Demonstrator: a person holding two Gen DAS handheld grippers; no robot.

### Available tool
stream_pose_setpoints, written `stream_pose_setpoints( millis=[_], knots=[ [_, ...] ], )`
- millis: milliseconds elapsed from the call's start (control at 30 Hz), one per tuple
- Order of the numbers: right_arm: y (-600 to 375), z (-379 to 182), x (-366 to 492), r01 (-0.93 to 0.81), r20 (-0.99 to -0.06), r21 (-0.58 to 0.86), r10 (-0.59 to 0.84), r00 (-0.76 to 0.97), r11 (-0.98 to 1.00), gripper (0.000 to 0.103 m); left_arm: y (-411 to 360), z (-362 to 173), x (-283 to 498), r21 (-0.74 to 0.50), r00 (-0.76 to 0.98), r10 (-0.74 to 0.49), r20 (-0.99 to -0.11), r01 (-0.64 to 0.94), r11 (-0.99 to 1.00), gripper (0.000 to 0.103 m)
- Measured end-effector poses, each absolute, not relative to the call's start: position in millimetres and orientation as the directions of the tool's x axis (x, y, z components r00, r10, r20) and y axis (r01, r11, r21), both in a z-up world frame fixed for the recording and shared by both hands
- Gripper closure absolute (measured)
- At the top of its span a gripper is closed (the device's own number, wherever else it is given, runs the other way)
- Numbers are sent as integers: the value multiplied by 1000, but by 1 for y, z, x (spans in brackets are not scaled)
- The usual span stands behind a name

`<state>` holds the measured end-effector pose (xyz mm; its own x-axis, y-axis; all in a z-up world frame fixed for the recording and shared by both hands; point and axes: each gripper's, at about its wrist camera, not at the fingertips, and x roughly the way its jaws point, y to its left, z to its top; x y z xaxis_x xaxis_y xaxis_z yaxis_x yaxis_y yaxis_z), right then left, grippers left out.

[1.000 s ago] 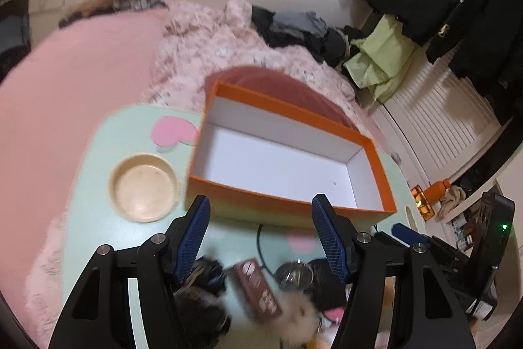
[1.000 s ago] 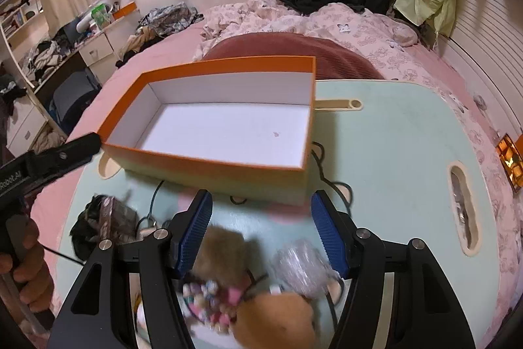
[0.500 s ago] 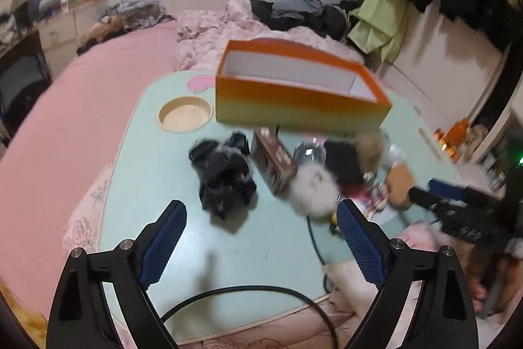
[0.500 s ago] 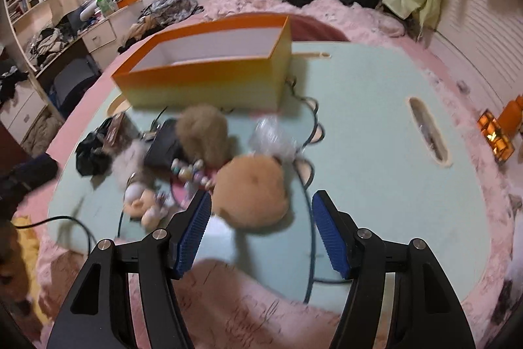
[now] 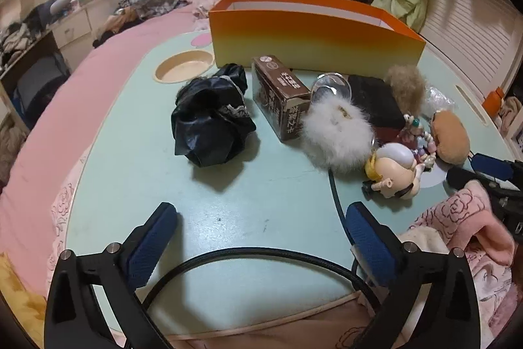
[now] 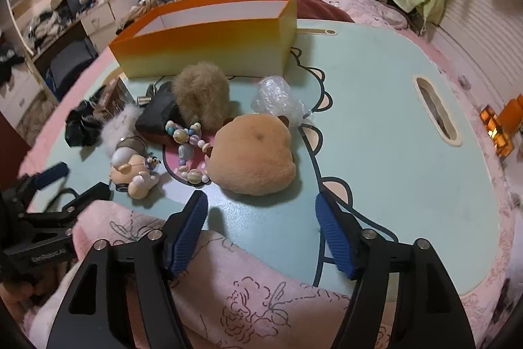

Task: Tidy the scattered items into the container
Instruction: 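Open left tool and raise it away from the keychain figure, then lower left tool onto black lace cloth and grasp it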

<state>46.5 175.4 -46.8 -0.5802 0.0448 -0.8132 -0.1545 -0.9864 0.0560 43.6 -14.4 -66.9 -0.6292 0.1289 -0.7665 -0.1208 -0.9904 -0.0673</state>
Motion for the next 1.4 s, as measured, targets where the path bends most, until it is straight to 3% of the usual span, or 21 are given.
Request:
stream_pose_setpoints(
  millis=[500,633,1233,1400],
  knots=[
    [174,-55,44,-147,-814,-13,96,-572,-989,15,-12,-67,45,-65,-631,124,-766,-116,-991,0],
    [177,-59,42,-156,-822,-16,102,-560,-988,0,-11,-67,45,-65,-630,123,-767,-114,-991,0],
    [177,-60,41,-160,-818,-17,106,-565,-987,0,-7,-66,45,-61,-615,121,-779,-117,-991,0],
    [177,-59,40,-161,-816,-17,107,-568,-987,0,-34,-48,45,-215,-658,205,-724,-68,-974,0]
  ],
)
